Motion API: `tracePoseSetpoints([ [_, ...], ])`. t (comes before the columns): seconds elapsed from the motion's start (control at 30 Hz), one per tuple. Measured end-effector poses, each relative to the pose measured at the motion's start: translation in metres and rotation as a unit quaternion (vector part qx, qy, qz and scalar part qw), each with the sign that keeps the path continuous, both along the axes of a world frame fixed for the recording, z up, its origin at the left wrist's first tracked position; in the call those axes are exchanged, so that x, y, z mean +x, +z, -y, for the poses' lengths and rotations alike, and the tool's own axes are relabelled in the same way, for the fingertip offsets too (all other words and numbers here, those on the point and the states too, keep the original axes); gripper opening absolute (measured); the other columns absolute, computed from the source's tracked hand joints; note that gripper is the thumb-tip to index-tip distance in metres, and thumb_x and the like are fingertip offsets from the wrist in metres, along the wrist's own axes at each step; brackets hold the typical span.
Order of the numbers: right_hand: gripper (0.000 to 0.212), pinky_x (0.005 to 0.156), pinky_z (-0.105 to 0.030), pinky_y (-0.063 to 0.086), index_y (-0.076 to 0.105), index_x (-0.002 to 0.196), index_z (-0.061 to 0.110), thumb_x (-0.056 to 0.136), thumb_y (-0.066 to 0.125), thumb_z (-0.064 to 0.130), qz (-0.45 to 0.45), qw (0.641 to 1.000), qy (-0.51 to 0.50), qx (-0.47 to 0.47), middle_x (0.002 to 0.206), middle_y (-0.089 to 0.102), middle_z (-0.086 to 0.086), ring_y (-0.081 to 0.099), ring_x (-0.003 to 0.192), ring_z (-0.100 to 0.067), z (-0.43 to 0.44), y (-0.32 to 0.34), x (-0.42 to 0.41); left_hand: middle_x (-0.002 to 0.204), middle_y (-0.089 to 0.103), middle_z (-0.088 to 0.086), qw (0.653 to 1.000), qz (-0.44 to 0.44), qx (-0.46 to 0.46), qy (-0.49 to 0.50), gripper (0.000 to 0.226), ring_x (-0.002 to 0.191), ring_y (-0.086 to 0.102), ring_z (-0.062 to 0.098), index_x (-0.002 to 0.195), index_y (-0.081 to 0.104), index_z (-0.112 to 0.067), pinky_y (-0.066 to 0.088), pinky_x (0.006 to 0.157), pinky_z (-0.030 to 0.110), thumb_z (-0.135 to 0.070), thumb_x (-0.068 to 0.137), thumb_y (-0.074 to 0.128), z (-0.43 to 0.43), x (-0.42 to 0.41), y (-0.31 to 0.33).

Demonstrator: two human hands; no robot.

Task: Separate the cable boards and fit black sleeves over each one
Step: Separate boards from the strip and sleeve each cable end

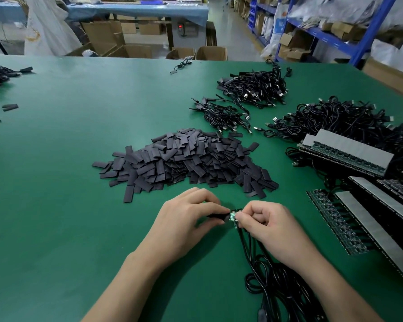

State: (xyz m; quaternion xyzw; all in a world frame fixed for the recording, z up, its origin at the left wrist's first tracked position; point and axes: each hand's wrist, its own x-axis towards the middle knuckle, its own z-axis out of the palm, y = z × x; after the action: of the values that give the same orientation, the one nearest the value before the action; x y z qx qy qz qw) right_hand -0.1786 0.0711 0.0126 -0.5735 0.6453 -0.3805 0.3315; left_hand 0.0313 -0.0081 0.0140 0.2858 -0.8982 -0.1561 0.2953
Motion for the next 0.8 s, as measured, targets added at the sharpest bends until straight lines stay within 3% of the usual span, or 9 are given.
tracePoseSetpoints([
  [0.3,0.041,0.057,-0.036,0.026,0.071,0.080,0.026,0.081,0.056,0.065,0.049,0.998,0.028,0.004,0.054,0.042,0.000,0.033,0.055,-0.019,-0.0005,0.0002,0.0023,0.103,0.065,-0.016,0.998,-0.043,0.055,-0.007,0.017,0.087,0.065,0.002,0.108,0.077,-0.027,0.056,0.078,0.031,-0.029,0.091,0.077,-0.0042,-0.0026,-0.0006],
  [0.5,0.034,0.059,-0.036,0.034,0.071,0.085,0.024,0.085,0.060,0.056,0.067,0.995,0.065,0.024,0.056,0.056,0.004,0.042,0.056,-0.017,-0.0005,0.0059,-0.0060,0.101,0.063,-0.016,0.994,-0.086,0.068,0.008,0.016,0.088,0.064,0.003,0.107,0.078,-0.026,0.055,0.079,0.026,-0.027,0.091,0.077,-0.0017,-0.0017,-0.0019],
  [0.8,0.022,0.063,-0.032,0.037,0.075,0.083,0.028,0.088,0.062,0.046,0.075,0.993,0.083,0.043,0.058,0.052,0.009,0.046,0.059,-0.009,-0.0011,0.0039,-0.0060,0.104,0.067,-0.012,0.994,-0.086,0.054,-0.029,0.018,0.091,0.067,0.003,0.109,0.078,-0.020,0.056,0.082,0.027,-0.024,0.092,0.078,-0.0039,-0.0047,-0.0041],
])
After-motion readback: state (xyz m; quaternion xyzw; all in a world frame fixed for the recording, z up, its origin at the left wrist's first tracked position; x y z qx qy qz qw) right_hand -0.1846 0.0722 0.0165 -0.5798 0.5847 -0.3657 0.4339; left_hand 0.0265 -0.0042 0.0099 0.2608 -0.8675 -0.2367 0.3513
